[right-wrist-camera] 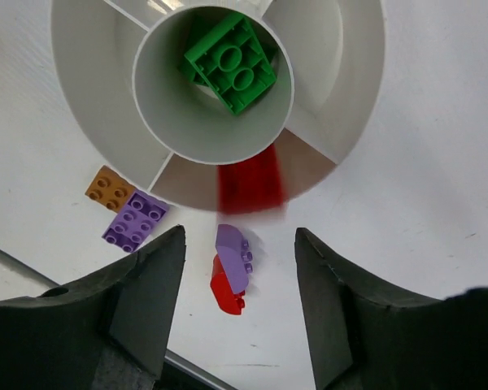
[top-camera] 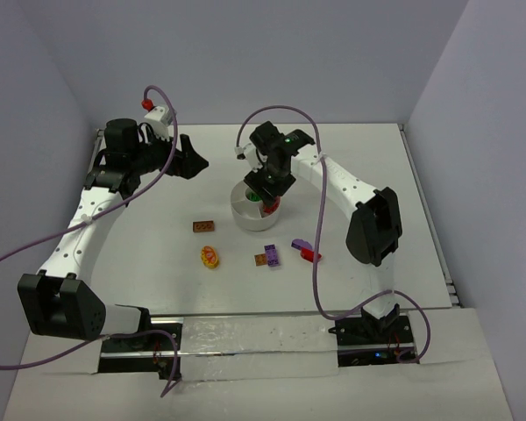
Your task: Sort the legos into containers by color
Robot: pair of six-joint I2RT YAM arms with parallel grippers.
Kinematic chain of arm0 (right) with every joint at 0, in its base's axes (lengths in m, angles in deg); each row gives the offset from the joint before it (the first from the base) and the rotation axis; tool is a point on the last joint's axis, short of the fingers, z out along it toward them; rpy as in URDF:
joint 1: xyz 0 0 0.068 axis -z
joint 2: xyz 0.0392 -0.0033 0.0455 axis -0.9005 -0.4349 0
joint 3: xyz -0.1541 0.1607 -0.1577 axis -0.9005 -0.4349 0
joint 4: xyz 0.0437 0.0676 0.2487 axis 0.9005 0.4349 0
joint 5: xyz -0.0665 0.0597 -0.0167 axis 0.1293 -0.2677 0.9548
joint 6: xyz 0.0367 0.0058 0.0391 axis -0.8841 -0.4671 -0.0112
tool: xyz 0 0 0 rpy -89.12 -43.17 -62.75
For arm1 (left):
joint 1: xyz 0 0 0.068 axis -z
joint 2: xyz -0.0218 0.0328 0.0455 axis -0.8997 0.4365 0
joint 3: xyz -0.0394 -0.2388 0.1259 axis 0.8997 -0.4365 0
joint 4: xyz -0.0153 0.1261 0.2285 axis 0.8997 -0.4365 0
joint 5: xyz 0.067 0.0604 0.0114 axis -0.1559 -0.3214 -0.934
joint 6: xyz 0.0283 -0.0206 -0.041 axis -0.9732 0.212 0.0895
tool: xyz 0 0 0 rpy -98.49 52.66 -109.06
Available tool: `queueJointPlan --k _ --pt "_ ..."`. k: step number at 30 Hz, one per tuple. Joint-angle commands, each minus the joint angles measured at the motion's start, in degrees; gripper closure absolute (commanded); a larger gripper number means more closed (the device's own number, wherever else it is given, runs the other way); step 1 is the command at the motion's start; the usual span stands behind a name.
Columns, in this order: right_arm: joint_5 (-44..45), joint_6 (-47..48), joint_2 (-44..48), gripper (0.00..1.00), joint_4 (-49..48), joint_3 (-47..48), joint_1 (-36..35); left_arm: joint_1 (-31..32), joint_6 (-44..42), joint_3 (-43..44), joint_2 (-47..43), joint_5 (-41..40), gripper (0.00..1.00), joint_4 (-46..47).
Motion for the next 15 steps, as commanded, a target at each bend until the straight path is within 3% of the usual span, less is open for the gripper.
queueJointPlan --k 1,8,15 --pt "-1.41 -0.39 1.62 0.29 0.06 3.37 -0.71 -0.36 -0.39 -0.15 -1.72 1.6 0.01 1.79" --pt "-1.71 -0.85 6.73 0.27 -0.23 2.22 -0.57 -0.51 -0.87 1.09 -1.74 0.5 0.01 0.53" --pt "-3.15 -0.8 20.12 0.31 -4.32 -12.13 3.93 -0.62 -2.24 1.69 -2.63 0.07 0.01 -1.73"
